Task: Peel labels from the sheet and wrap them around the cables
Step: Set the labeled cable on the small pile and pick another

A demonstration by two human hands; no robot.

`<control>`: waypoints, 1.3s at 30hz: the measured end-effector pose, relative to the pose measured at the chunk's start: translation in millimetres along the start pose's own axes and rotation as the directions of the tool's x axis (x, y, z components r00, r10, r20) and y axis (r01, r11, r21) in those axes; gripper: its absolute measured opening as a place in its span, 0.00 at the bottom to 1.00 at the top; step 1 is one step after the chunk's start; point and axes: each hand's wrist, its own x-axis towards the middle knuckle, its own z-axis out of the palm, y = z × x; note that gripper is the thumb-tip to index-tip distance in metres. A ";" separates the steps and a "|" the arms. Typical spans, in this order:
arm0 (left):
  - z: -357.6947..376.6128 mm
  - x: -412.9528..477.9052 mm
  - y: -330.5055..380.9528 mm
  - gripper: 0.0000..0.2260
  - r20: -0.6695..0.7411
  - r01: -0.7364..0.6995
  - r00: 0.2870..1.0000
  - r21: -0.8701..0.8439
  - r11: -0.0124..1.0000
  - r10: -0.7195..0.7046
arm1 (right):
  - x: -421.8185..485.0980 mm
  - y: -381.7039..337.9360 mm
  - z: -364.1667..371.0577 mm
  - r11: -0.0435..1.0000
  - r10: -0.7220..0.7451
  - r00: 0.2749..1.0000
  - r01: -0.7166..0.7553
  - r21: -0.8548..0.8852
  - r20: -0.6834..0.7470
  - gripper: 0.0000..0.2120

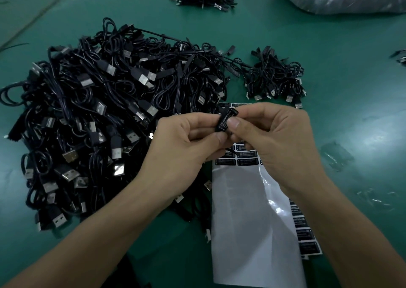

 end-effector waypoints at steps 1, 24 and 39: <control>-0.1 -0.1 0.2 0.10 -0.001 0.003 1.000 -0.005 1.000 -0.003 | -0.1 0.0 0.0 1.000 -0.004 1.000 0.004 -0.014 -0.004 0.08; -0.1 -0.6 -1.4 0.09 0.003 0.027 1.000 -0.030 0.999 -0.027 | -0.7 2.6 -0.7 0.988 -0.056 0.998 0.051 -0.148 -0.027 0.11; 0.6 0.2 -2.5 0.08 0.000 0.032 0.999 -0.033 0.999 -0.032 | 1.1 4.3 -0.5 0.999 -0.020 0.999 0.019 -0.046 -0.025 0.08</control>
